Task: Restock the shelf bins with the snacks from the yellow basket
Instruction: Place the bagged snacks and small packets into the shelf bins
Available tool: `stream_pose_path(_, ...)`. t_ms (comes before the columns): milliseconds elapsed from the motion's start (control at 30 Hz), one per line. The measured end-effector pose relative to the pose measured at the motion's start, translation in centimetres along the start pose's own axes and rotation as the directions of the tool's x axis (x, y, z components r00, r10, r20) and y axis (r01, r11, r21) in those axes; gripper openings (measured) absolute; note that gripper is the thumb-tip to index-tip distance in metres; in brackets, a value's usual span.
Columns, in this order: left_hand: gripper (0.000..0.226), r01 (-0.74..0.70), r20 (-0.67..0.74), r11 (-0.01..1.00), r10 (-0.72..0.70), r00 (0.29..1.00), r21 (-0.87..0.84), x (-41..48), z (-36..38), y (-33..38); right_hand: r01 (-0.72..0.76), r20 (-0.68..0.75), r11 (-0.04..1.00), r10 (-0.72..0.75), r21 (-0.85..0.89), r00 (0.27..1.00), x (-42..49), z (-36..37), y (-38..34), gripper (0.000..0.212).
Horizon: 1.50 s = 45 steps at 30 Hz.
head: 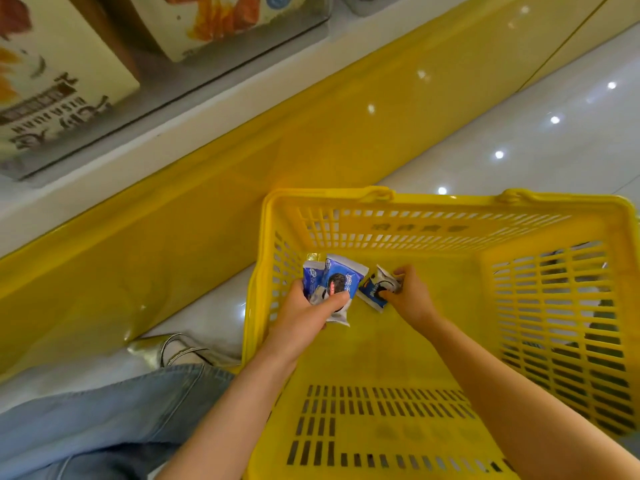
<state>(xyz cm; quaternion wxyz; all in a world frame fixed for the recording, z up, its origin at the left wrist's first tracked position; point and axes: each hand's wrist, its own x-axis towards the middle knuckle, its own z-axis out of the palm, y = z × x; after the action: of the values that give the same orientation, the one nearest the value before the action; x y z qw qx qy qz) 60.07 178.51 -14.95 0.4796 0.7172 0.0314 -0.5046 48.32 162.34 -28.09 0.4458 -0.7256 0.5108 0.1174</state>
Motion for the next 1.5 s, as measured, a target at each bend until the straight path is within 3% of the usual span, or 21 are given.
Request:
stream_pose_path(67,0.037,-0.019,0.006,1.000,0.019,1.000,0.011,-0.5,0.0,0.0,-0.007,0.011,1.000,0.007,0.030,1.000,-1.0,-0.3,-0.3,0.051)
stream_pose_path(233,0.033,-0.133,0.035,0.987,0.131,0.991,0.091,-2.5,-0.1,-0.3,-0.003,0.103,0.998,-0.003,0.058,0.995,-3.7,-2.4,-2.3,0.035)
stream_pose_path(367,0.033,-0.190,0.050,0.979,0.186,0.981,0.080,-4.7,-1.1,0.0,-0.052,0.184,0.933,-0.015,0.356,0.983,-6.9,-4.2,-6.0,0.037)
stream_pose_path(567,0.022,-0.278,-0.003,0.960,0.278,0.960,0.011,-7.8,-3.7,1.3,-0.133,0.442,0.827,-0.149,0.546,0.885,-13.1,-6.5,-11.5,0.024)
stream_pose_path(700,0.014,-0.291,0.046,0.956,0.293,0.955,-0.043,-9.9,-5.8,2.4,-0.163,0.441,0.743,-0.194,0.650,0.876,-16.3,-6.8,-13.4,0.010)
stream_pose_path(800,0.020,-0.342,0.072,0.938,0.345,0.936,-0.052,-11.2,-7.1,2.9,-0.063,0.393,0.811,-0.213,0.581,0.895,-18.4,-7.0,-14.8,0.022)
stream_pose_path(1100,0.024,-0.520,0.075,0.854,0.518,0.852,-0.004,-15.8,-15.2,5.3,0.333,0.241,0.851,-0.451,0.406,0.859,-24.4,-7.7,-22.0,0.007)
stream_pose_path(1267,0.046,-0.625,-0.025,0.781,0.624,0.781,-0.009,-18.5,-20.7,6.3,0.593,0.171,0.763,-0.639,0.257,0.750,-26.7,-6.9,-29.0,0.017)
stream_pose_path(1500,0.043,-0.716,-0.324,0.674,0.646,0.691,-0.184,-20.8,-25.5,6.3,0.831,0.106,0.549,-0.835,0.092,0.540,-29.3,-4.1,-40.1,0.011)
